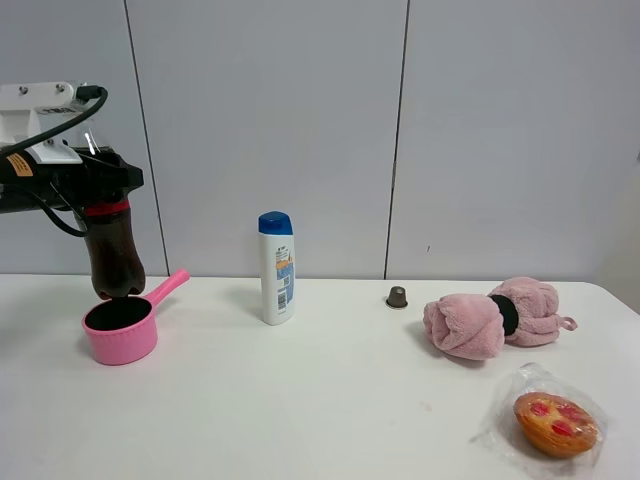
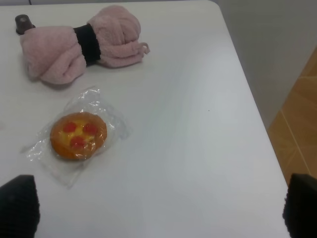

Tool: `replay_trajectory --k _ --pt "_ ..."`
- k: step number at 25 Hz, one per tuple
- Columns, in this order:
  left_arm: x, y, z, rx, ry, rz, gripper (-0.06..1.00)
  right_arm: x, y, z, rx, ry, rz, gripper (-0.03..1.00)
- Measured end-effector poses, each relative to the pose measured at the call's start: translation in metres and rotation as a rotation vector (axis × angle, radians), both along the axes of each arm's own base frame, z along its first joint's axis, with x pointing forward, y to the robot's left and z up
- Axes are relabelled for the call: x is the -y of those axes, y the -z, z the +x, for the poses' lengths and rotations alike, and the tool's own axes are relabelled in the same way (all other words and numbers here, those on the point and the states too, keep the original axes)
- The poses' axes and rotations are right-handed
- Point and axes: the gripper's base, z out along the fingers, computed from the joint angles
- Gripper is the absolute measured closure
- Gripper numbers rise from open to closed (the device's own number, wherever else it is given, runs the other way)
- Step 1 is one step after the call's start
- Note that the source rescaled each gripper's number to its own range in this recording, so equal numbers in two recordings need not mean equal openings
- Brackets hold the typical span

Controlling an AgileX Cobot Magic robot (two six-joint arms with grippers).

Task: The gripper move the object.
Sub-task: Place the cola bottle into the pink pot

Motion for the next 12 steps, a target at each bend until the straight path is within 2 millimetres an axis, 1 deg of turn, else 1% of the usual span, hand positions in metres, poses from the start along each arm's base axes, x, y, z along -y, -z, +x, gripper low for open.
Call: replay_trajectory --k 4,10,12 --pt "0.0 0.006 -0.005 -0.008 0.002 -0.003 0.93 0.0 0.0 0.0 0.0 0.0 0.0 -0.03" --pt "-0.001 0.028 -0.025 -0.049 -0.003 -0.024 0.93 0.0 0.0 0.0 0.0 0.0 0.0 -0.03" --pt "-0.002 0.03 -0.027 -0.049 -0.006 -0.024 0.93 0.0 0.0 0.0 0.0 0.0 0.0 -0.03"
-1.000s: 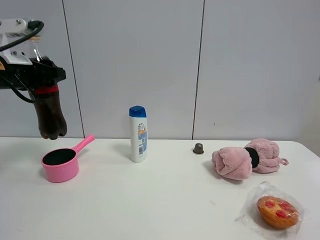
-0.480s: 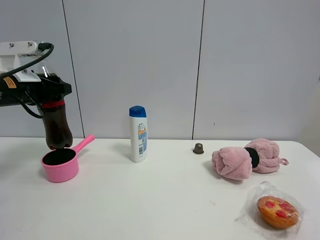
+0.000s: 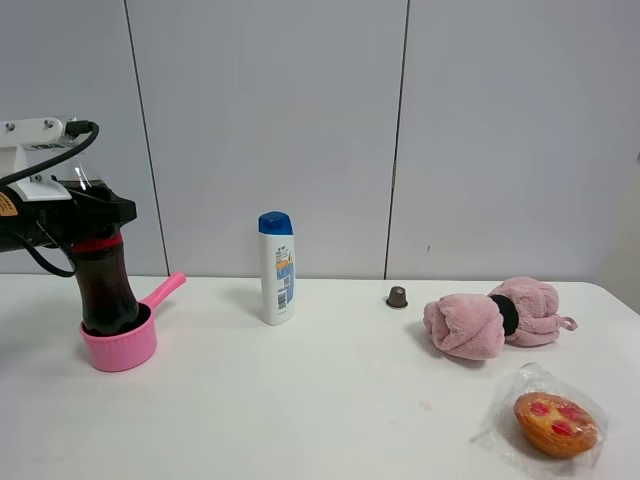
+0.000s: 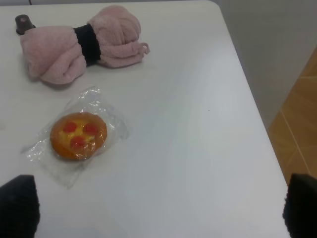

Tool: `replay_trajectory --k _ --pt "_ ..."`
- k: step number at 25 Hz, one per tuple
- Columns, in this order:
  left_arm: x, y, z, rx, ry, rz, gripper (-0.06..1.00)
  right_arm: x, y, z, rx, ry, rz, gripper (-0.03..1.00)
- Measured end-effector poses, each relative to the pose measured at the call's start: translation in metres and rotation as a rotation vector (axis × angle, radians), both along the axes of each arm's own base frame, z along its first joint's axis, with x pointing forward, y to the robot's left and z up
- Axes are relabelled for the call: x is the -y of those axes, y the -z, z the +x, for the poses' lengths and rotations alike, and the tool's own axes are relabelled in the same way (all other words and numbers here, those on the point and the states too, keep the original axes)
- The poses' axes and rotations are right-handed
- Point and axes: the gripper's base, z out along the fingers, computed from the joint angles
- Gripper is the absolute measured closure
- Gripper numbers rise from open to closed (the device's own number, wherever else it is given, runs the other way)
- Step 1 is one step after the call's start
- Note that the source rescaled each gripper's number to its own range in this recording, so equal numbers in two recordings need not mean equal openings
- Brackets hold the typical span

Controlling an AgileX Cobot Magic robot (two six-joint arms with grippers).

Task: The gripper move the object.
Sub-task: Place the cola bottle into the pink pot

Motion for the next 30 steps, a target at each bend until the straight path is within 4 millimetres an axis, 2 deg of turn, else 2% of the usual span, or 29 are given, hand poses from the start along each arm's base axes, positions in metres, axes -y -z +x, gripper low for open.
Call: replay_trajectory --k 7,17,30 --pt "0.001 -0.003 0.0 0.046 0.015 0.001 0.93 0.0 0.0 0.0 0.0 0.0 0.0 -0.03" --pt "0.002 0.025 0.006 0.013 0.023 -0.013 0.93 0.0 0.0 0.0 0.0 0.0 0.0 -0.03" --pt "0.003 0.031 0.007 0.019 0.028 -0.019 0.93 0.0 0.0 0.0 0.0 0.0 0.0 -0.03"
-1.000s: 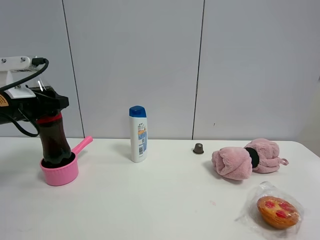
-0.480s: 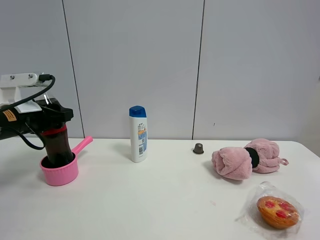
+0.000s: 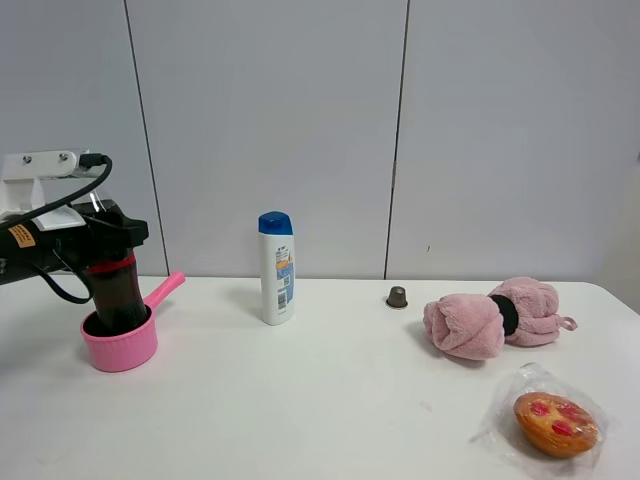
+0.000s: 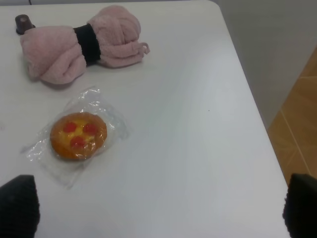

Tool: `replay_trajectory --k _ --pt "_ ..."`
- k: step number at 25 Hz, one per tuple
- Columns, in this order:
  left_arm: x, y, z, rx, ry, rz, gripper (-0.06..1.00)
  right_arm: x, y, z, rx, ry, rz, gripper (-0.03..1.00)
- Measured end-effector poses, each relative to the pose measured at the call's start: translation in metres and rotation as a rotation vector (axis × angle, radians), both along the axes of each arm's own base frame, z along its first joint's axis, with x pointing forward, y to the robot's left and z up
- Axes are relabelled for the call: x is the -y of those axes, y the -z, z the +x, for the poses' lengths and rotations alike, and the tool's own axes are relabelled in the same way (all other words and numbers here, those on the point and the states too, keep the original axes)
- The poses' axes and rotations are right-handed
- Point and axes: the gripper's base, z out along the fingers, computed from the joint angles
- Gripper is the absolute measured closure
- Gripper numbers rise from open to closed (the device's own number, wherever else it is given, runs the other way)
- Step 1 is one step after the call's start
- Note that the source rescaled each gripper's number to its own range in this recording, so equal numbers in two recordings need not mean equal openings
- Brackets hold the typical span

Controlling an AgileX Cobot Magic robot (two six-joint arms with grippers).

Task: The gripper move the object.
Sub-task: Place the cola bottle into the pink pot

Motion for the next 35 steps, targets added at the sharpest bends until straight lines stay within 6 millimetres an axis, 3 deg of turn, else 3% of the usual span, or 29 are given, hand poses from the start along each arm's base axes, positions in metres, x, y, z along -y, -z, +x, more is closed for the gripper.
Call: replay_trajectory --k 14,16,19,21,24,31,35 --pt "0.0001 0.0 0.0 0.0 0.001 -0.001 0.92 0.0 0.0 0.0 0.0 0.0 0.0 -0.03" --pt "0.0005 -0.004 0.0004 0.038 0.004 -0.01 0.76 0.0 0.0 0.0 0.0 0.0 0.0 -0.03" --pt "0.0019 -0.0091 0.0002 0.07 0.019 -0.033 0.4 0.0 0.0 0.0 0.0 0.0 0.0 -0.03" --pt "0.0024 -0.0091 0.0001 0.065 0.023 -0.057 0.27 0.0 0.0 0.0 0.0 0.0 0.0 -0.03" --pt "0.0025 -0.0092 0.0001 0.063 0.023 -0.068 0.2 0.0 0.0 0.0 0.0 0.0 0.0 -0.03" --pt "0.0025 -0.0093 0.0001 0.063 0.023 -0.072 0.19 0.0 0.0 0.0 0.0 0.0 0.0 -0.03" --pt "0.0025 -0.0094 0.0001 0.064 0.023 -0.072 0.03 0.0 0.0 0.0 0.0 0.0 0.0 -0.03"
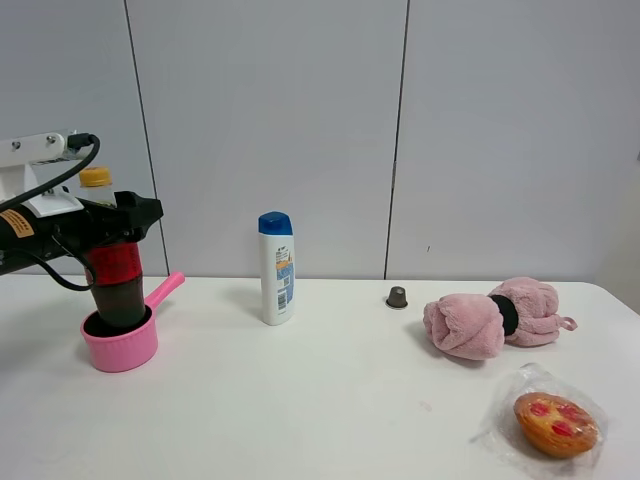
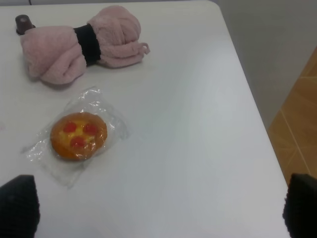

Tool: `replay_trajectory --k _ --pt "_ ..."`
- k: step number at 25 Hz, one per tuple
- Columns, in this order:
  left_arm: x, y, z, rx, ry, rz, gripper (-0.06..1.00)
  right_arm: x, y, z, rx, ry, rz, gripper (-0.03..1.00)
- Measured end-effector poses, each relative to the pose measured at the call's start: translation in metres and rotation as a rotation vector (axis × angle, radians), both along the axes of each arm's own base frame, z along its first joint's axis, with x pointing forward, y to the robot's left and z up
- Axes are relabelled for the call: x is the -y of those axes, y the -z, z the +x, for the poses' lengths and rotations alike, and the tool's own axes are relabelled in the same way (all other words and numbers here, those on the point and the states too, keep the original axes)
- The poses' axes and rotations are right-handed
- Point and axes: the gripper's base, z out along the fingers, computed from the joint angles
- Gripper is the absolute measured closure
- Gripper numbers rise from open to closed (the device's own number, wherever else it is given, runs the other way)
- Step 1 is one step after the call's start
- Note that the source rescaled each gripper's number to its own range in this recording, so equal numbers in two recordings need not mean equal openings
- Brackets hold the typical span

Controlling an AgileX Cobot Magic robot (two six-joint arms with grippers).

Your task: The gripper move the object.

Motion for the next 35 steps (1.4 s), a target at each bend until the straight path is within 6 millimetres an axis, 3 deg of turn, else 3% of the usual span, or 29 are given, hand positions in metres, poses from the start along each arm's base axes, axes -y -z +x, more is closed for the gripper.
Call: replay_trajectory --k 3,10,17,25,31,35 --pt "0.0 0.0 0.0 0.0 0.0 0.0 -0.03 0.0 0.0 0.0 0.0 0.0 0.0 -0.03" --pt "0.003 -0.011 -0.002 0.012 0.036 -0.052 -0.04 0.0 0.0 0.0 0.0 0.0 0.0 -0.03" --pt "0.012 -0.073 -0.02 0.182 0.148 -0.038 -0.05 0.0 0.0 0.0 0.0 0.0 0.0 -0.03" --pt "0.008 -0.16 -0.066 0.347 0.134 -0.009 -0.05 0.0 0.0 0.0 0.0 0.0 0.0 -0.03" --pt "-0.001 -0.201 -0.11 0.317 0.048 0.012 -0.05 0.0 0.0 0.0 0.0 0.0 0.0 -0.03" --pt "-0.008 -0.217 -0.138 0.281 -0.023 0.037 -0.05 0.0 0.0 0.0 0.0 0.0 0.0 -0.03"
